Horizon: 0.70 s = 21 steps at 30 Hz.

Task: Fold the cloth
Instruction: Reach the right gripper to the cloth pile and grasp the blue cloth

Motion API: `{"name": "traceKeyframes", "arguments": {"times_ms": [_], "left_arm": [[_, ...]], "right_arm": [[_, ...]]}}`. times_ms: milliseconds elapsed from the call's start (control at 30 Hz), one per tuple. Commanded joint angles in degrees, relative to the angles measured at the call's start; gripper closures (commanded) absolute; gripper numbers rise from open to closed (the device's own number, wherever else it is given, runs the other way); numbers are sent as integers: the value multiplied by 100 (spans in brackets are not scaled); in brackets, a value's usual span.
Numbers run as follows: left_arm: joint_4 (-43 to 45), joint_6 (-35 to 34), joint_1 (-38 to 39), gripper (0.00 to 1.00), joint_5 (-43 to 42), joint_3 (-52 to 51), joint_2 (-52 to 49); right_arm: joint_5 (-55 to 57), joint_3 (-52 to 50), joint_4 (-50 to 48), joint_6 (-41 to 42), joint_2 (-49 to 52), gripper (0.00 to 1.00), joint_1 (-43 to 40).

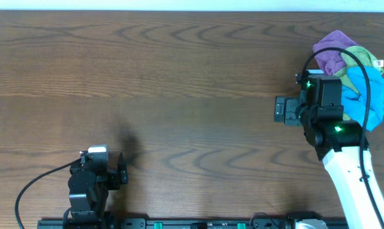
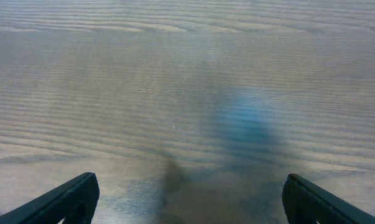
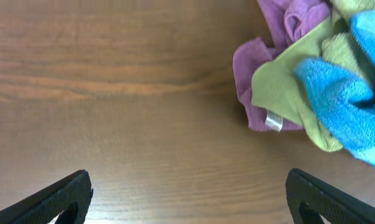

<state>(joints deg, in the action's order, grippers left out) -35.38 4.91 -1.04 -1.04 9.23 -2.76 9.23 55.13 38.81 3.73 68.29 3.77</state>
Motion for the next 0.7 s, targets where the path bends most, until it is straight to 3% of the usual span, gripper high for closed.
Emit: {"name": "traceKeyframes", "arguments": {"times_ms": [0,233,467,667], "left_arm": [[4,-20,22,5,105,-39,42],[4,-20,22,5,105,-39,42],[4,-20,22,5,105,-39,42],[4,-22,22,5,105,-39,42]], "right_arm": [[-24,142,-22,114,-2,1,-37],[518,136,2,44,37,1,-127],[686,136,-566,614,468,1,-1169],[695,136,-1176,258,1021,1,-1952]]}}
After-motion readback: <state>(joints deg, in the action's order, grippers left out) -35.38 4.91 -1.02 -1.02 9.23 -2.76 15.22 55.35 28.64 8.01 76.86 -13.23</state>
